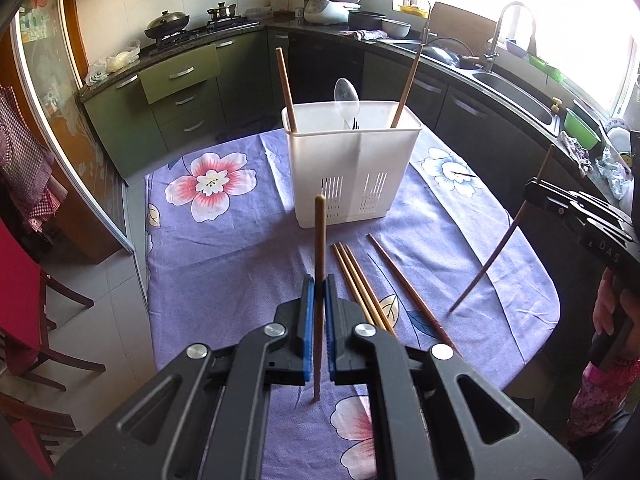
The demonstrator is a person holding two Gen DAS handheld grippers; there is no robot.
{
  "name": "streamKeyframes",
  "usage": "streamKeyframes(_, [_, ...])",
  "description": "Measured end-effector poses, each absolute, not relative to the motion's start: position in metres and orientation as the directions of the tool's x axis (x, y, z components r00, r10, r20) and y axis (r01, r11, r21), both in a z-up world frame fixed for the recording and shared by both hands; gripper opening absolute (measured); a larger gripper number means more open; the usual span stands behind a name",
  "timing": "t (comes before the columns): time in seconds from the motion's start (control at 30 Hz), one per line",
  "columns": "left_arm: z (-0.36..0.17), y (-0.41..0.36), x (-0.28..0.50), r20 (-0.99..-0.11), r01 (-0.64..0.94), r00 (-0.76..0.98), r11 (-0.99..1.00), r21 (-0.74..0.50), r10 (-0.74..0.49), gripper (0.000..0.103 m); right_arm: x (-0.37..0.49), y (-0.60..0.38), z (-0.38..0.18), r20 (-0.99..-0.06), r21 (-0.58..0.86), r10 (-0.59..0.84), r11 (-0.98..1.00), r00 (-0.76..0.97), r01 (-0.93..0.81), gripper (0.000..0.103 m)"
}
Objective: Organize utensils
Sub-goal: 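Close both grippers on single chopsticks and lift them upright toward the white holder, then lower both chopsticks into the white holder and open both grippers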
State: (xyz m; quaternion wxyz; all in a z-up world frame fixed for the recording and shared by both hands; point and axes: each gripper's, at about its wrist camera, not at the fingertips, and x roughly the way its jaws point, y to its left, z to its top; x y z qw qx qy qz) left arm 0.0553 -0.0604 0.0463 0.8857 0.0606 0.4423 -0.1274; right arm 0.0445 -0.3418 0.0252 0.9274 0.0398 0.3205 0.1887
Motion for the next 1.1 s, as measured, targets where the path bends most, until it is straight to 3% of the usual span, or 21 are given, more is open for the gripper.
streamKeyframes(0.53, [0.117, -0.073, 0.082, -0.745, 0.324, 0.616, 0.944, -0.057, -0.256, 0.005, 0.075, -0.319, 0.099, -0.507, 0.183, 0.429, 0.901, 0.748, -0.393, 0.006])
streamKeyframes(0.87, [0.212, -0.089, 0.104, -0.610, 0.316, 0.749, 0.949, -0.012, -0.258, 0.005, 0.100, -0.308, 0.175, -0.419, 0.162, 0.444, 0.895, 0.792, -0.416, 0.006])
streamKeyframes(1.1, [0.222, -0.102, 0.146, -0.583, 0.276, 0.782, 0.961, 0.005, -0.221, 0.005, 0.142, -0.298, 0.206, -0.376, 0.139, 0.397, 0.917, 0.837, -0.373, 0.006])
